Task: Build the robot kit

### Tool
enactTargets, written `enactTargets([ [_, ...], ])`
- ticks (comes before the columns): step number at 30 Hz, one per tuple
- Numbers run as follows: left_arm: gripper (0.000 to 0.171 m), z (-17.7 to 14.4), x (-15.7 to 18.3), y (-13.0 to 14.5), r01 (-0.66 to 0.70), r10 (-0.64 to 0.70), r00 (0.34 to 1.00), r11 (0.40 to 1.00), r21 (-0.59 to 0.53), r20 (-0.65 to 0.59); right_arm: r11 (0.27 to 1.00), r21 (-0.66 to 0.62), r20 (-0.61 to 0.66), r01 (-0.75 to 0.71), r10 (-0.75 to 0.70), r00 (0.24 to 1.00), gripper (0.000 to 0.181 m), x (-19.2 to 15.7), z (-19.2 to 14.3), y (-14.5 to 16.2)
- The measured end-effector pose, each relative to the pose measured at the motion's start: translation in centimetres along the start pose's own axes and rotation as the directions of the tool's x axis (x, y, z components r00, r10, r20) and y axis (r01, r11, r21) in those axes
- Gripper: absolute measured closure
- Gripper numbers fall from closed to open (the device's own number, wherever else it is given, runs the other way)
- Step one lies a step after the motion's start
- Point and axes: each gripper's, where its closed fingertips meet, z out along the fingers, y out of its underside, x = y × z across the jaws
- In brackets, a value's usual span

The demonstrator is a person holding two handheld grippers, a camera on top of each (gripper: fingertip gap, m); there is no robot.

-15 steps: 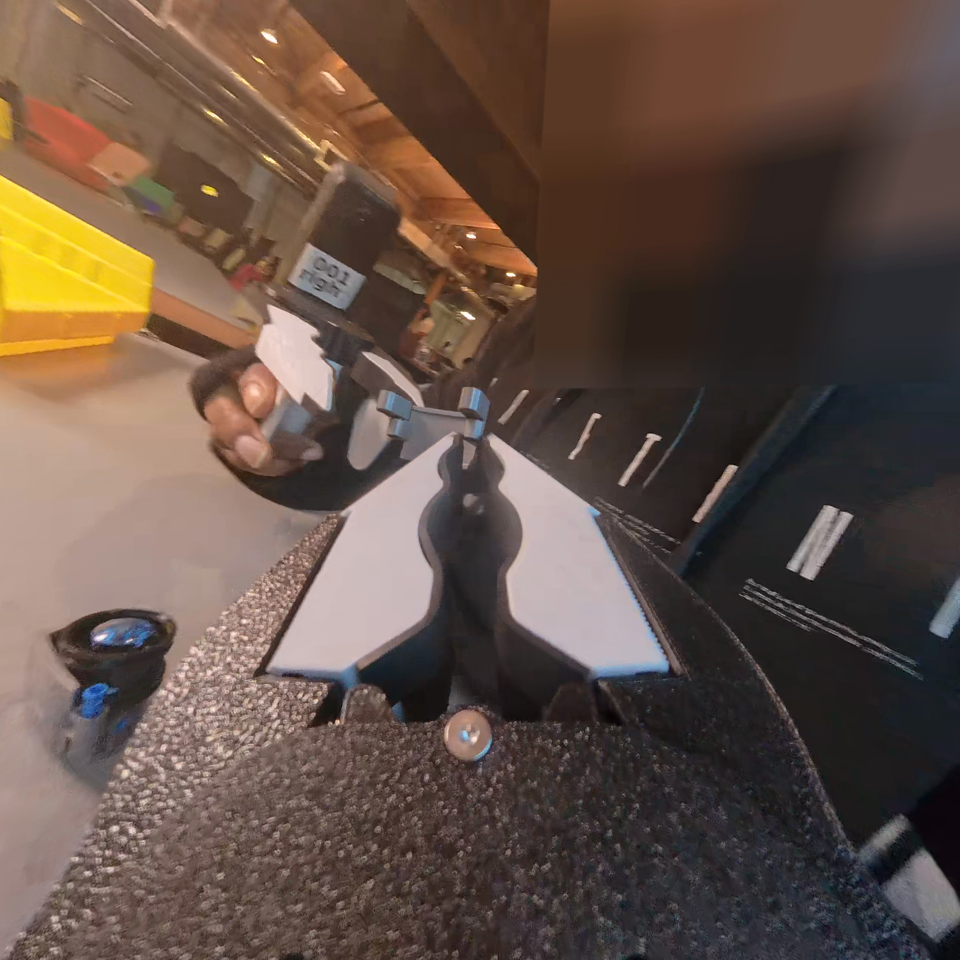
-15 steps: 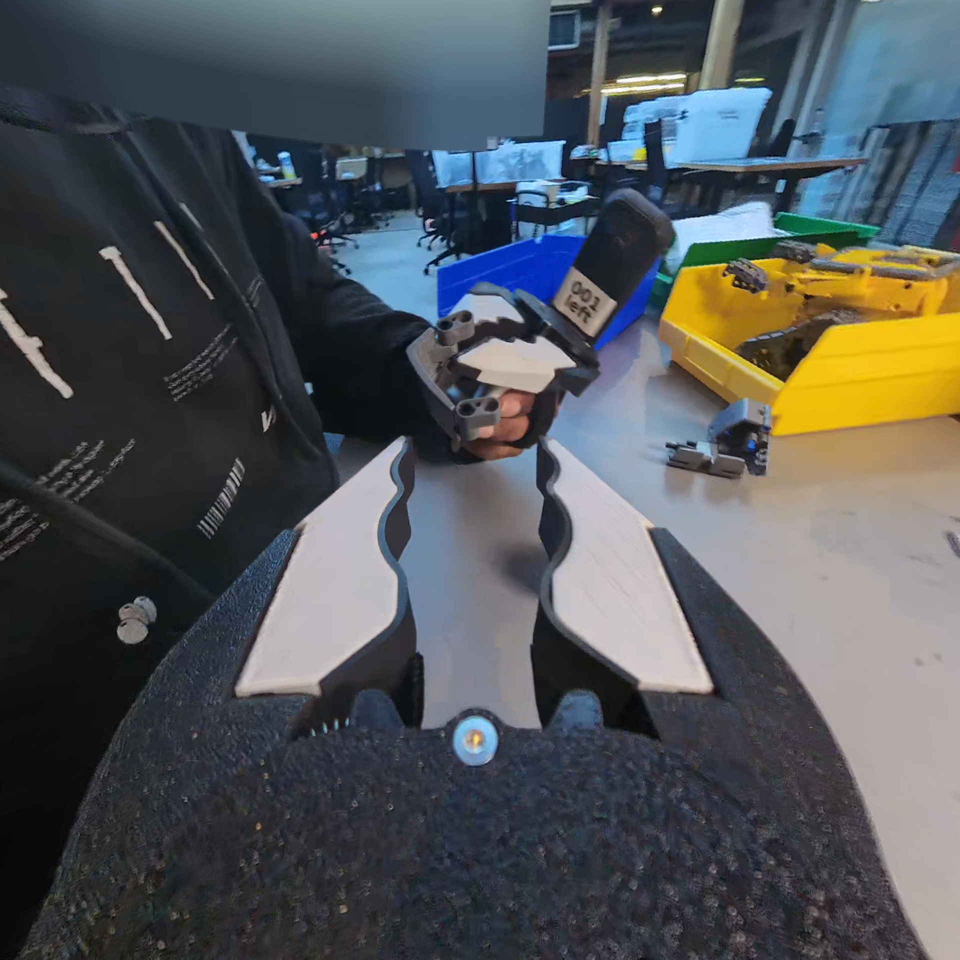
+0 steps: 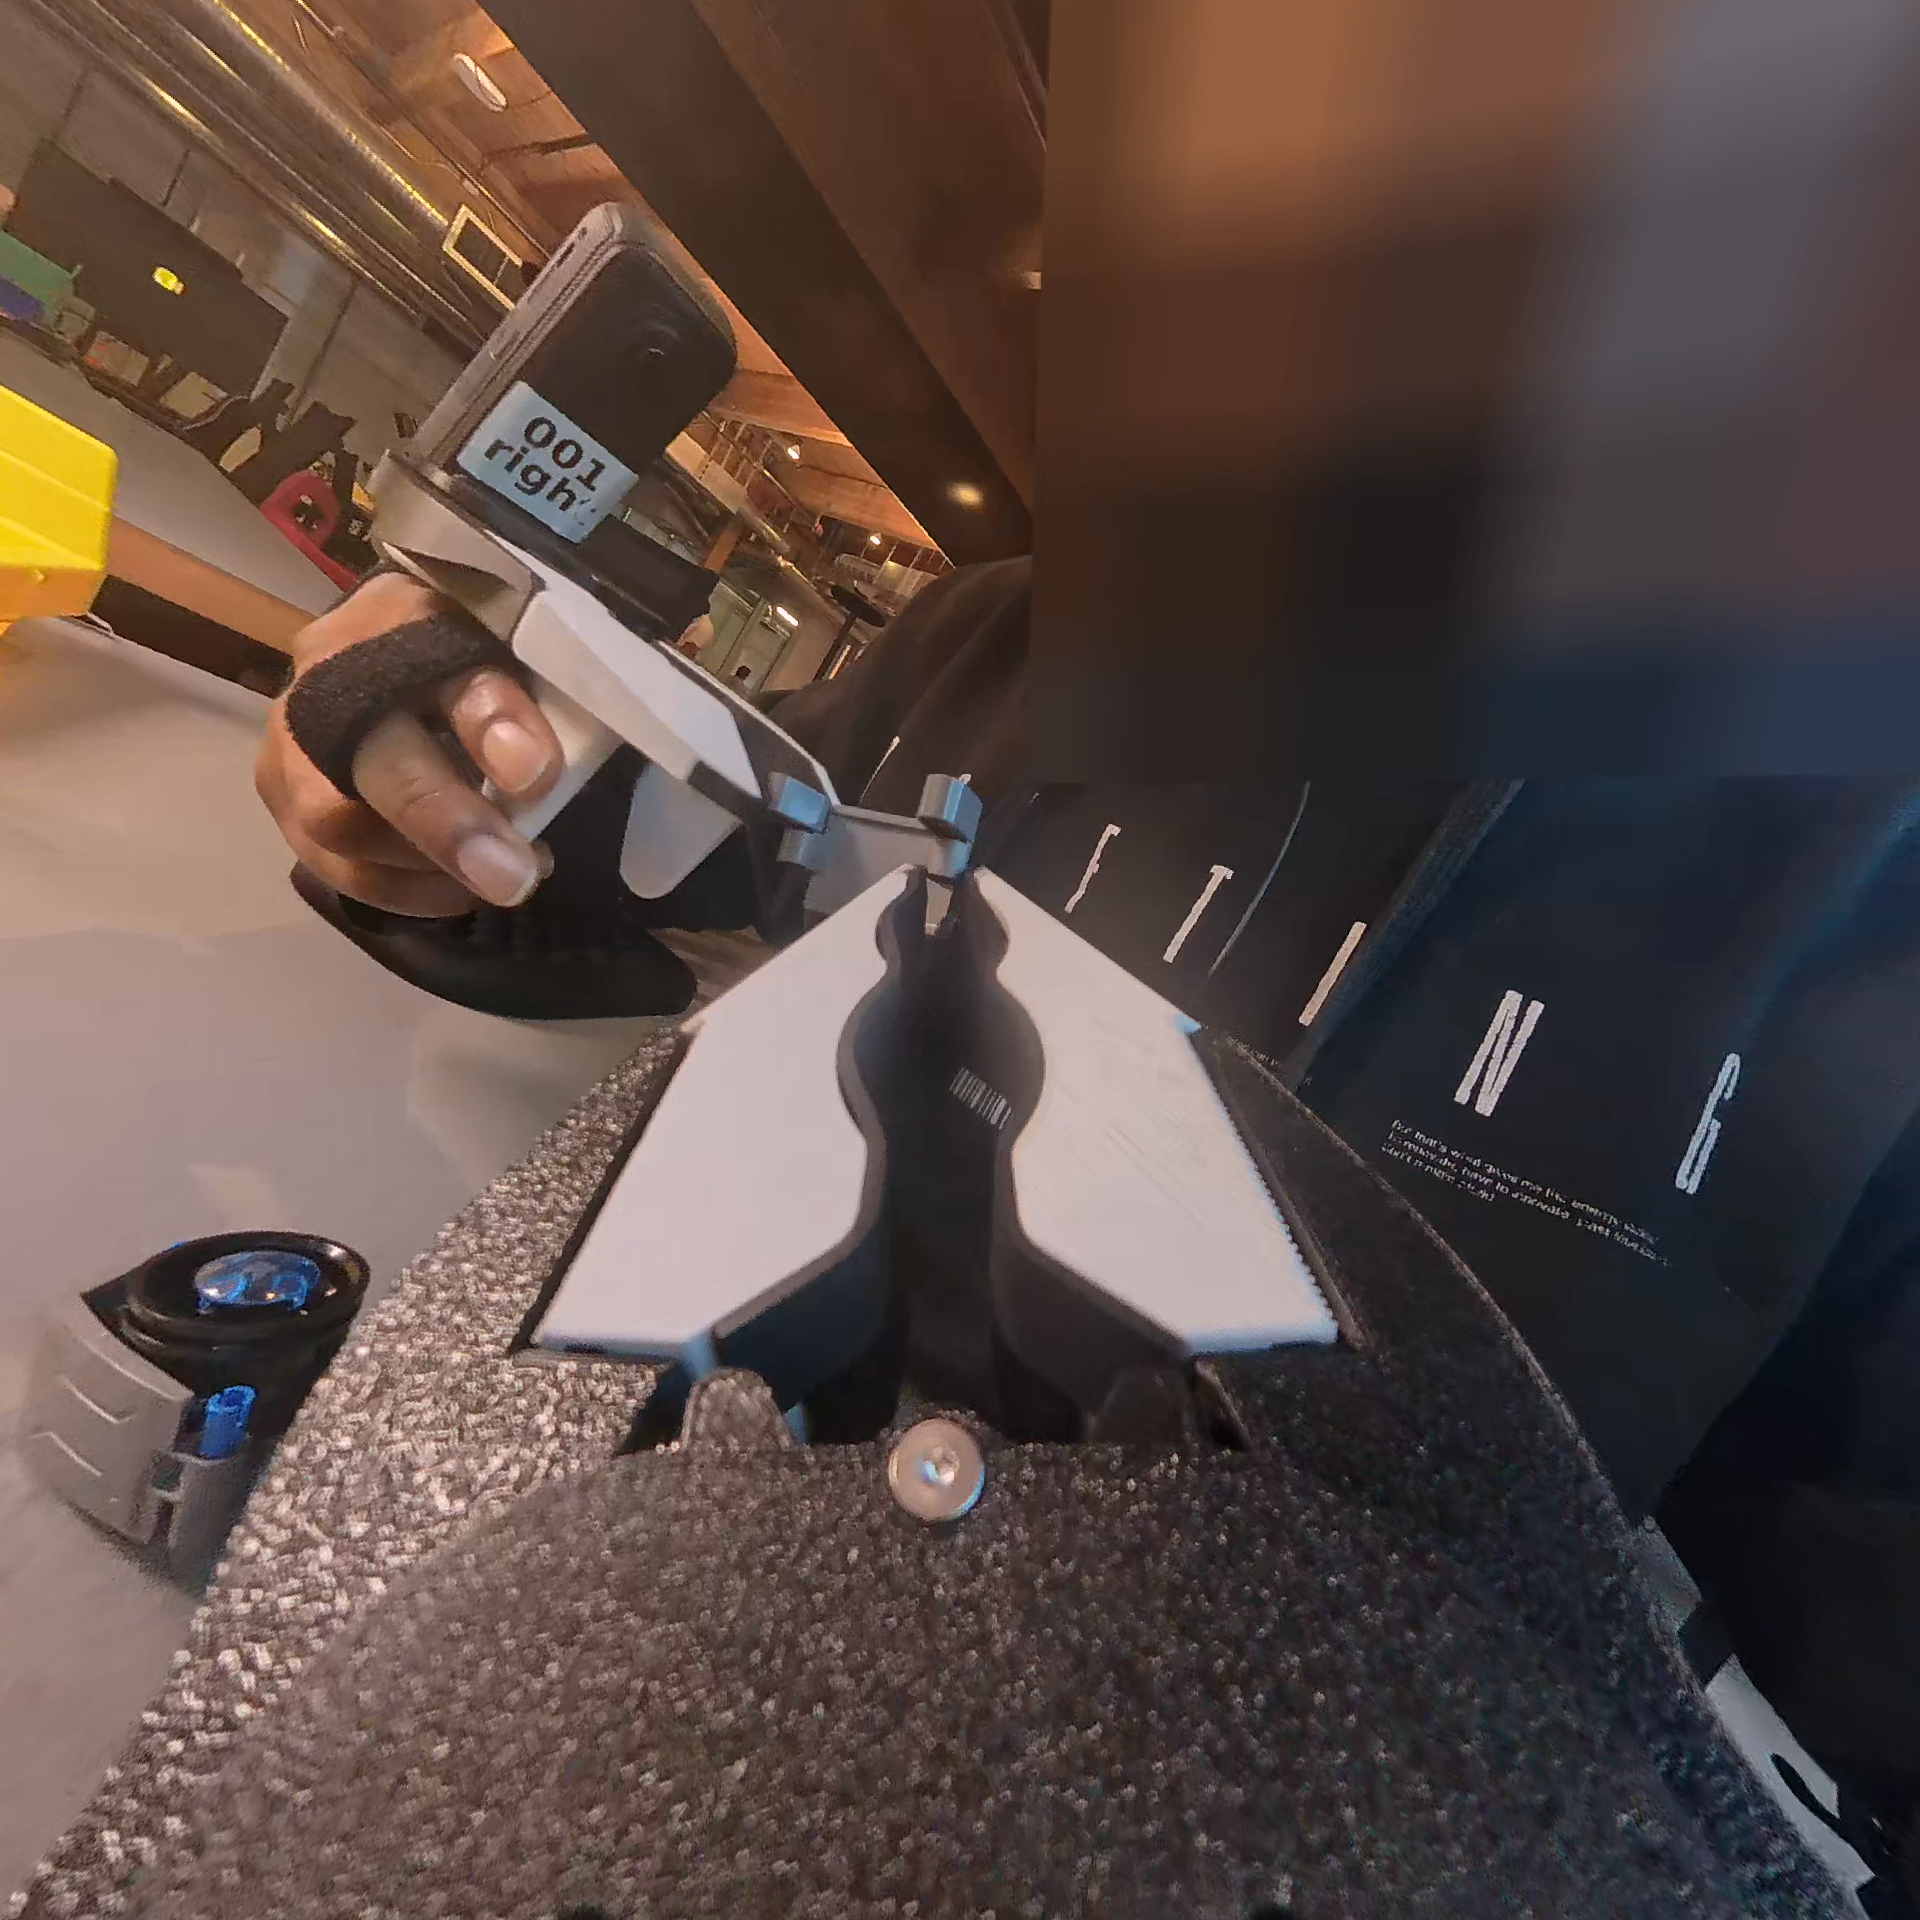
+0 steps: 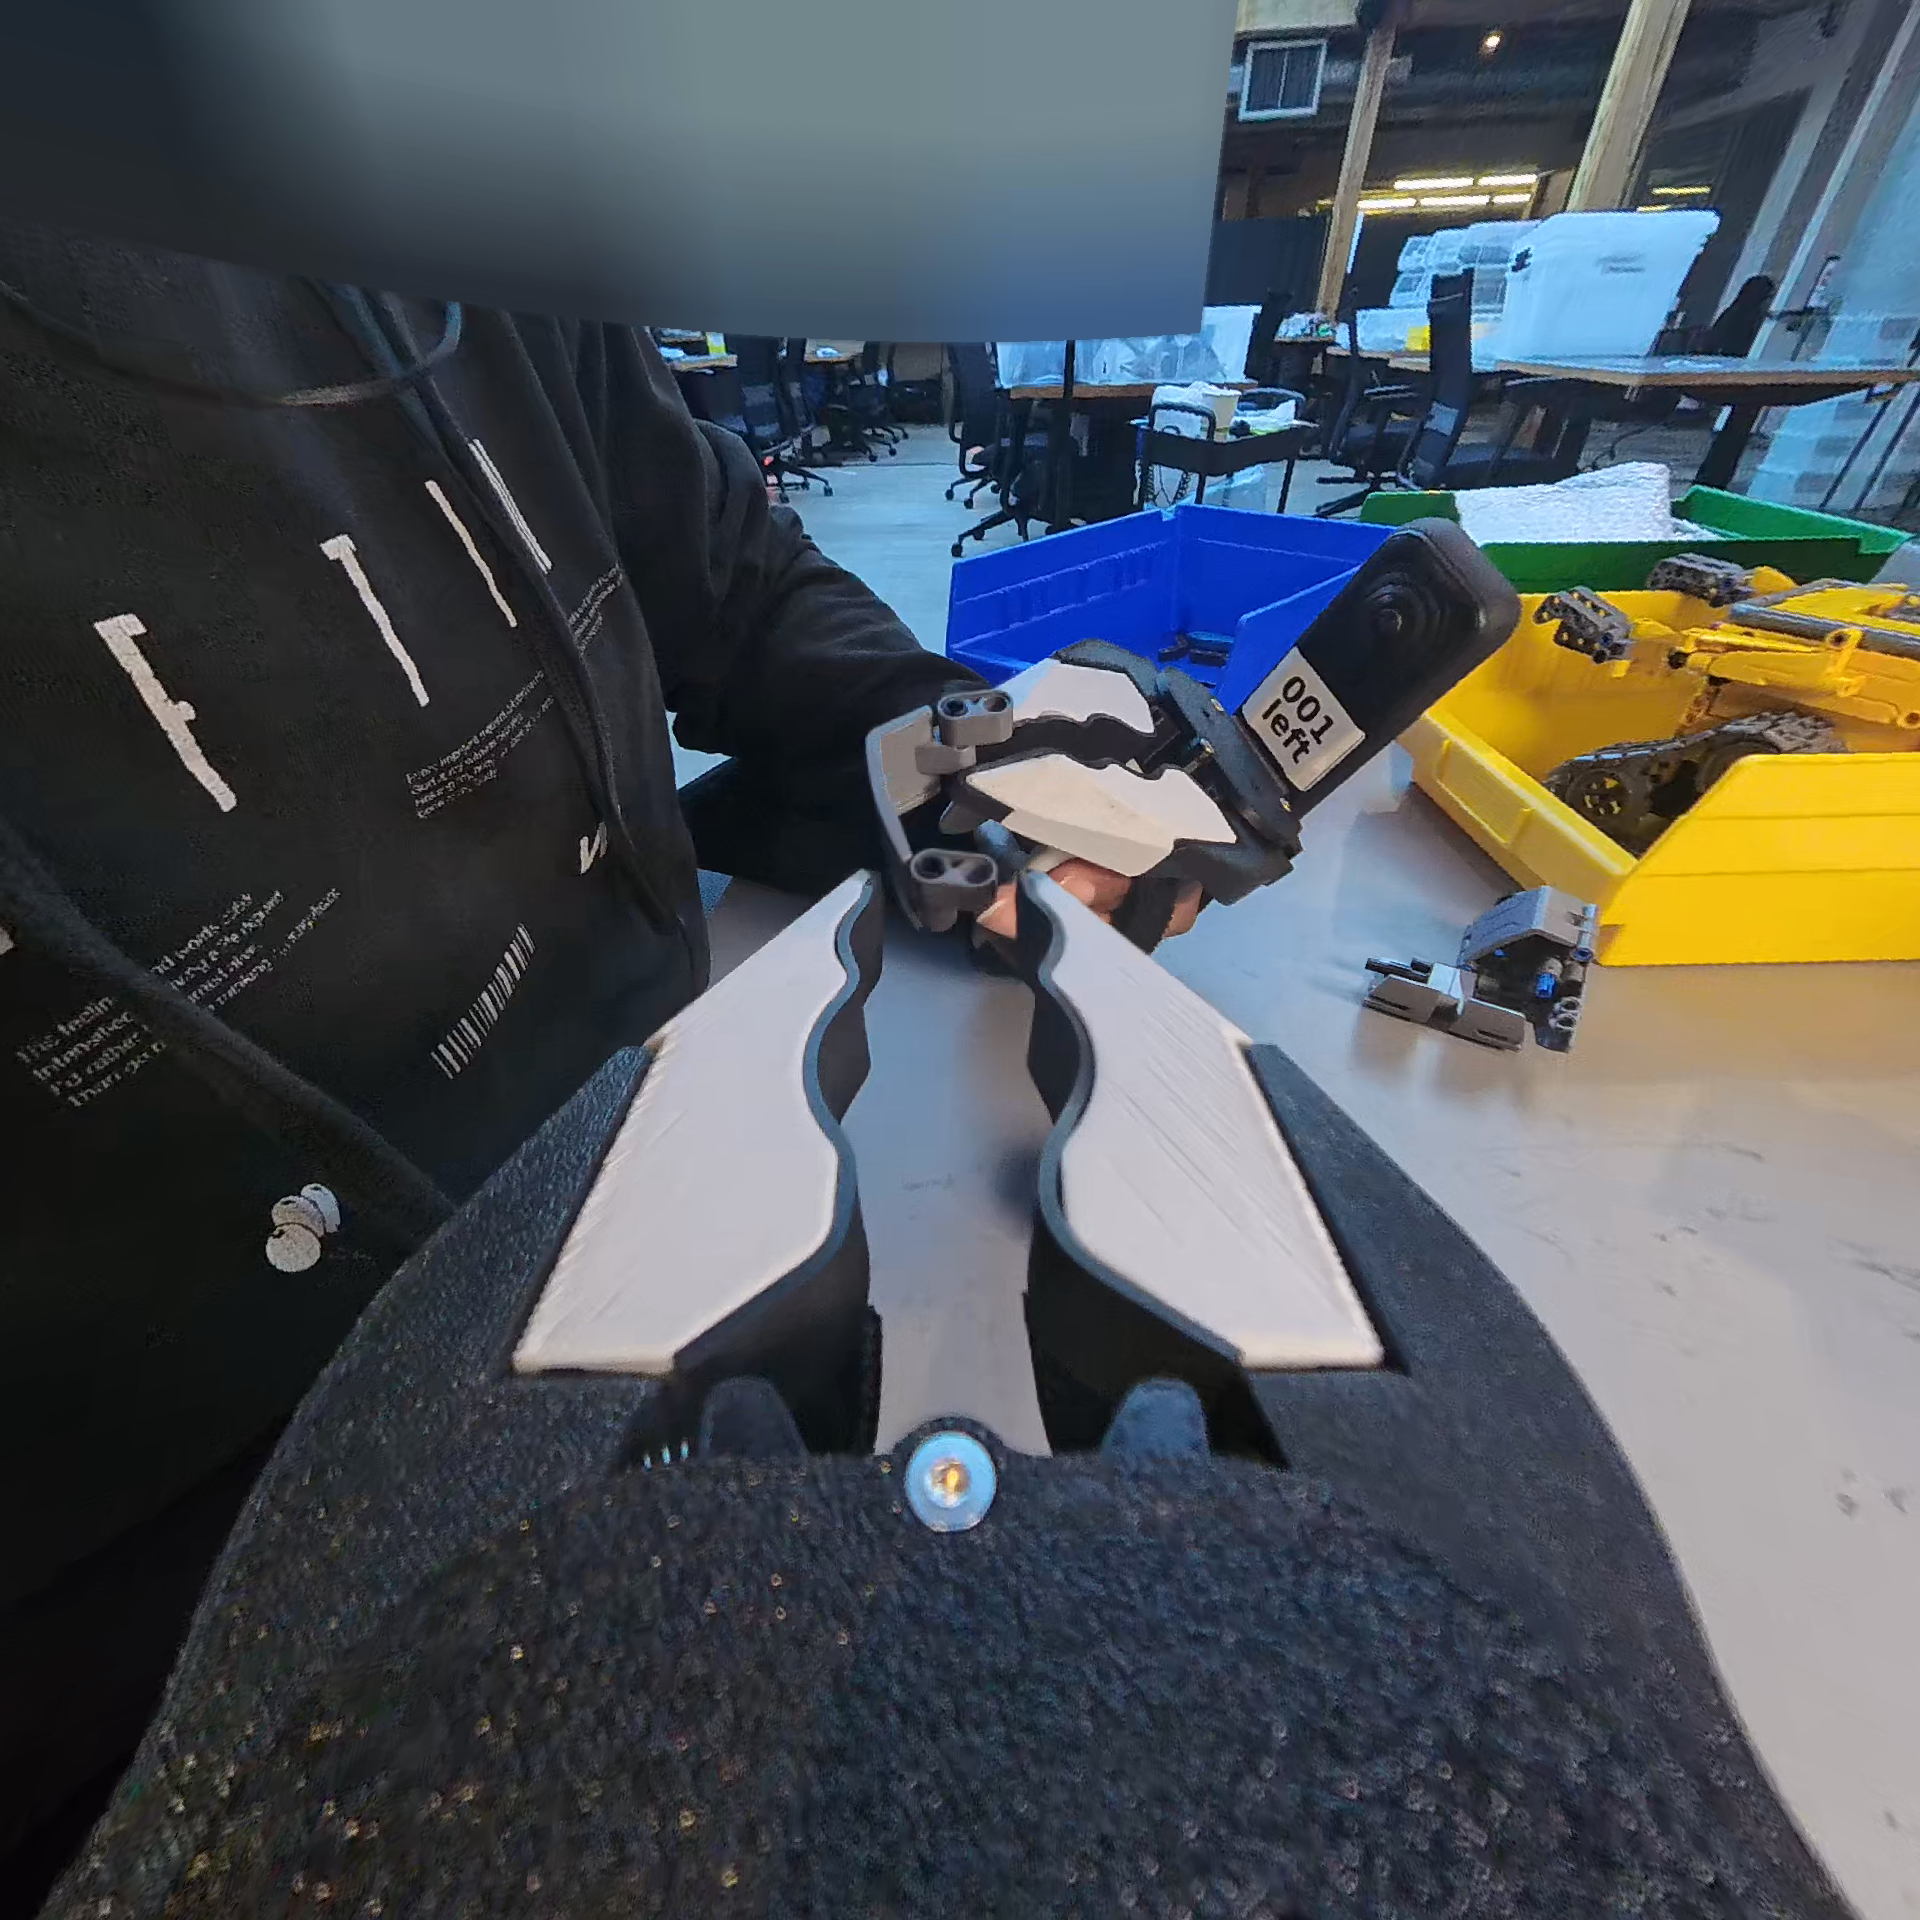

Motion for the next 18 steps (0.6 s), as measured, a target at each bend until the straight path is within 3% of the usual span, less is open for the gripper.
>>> enactTargets([
  [8, 0.166, 0.1, -0.1, 0.3, -0.015, 0.015, 1.0, 1.0, -0.023, 0.005, 1.0, 0.008, 0.006, -0.009, 0.009, 1.0, 0.165, -0.4, 0.3, 0.1],
  [12, 0.162, -0.7, -1.8, 0.5, -0.041, 0.052, 0.985, 0.997, -0.072, 0.163, 0.999, -0.023, -0.013, -0.035, 0.035, 0.999, 0.166, 0.2, -0.3, 0.9],
  [15, 0.144, -1.9, -3.5, 0.5, -0.106, 0.17, 0.914, 0.976, -0.189, 0.368, 0.995, -0.079, -0.052, -0.054, 0.05, 0.997, 0.166, 1.0, -0.9, 2.5],
  [18, 0.138, -3.1, -5.8, 1.8, -0.124, 0.325, 0.778, 0.918, -0.377, 0.537, 0.99, -0.116, -0.079, -0.08, 0.071, 0.994, 0.168, 1.8, -1.1, 4.1],
])
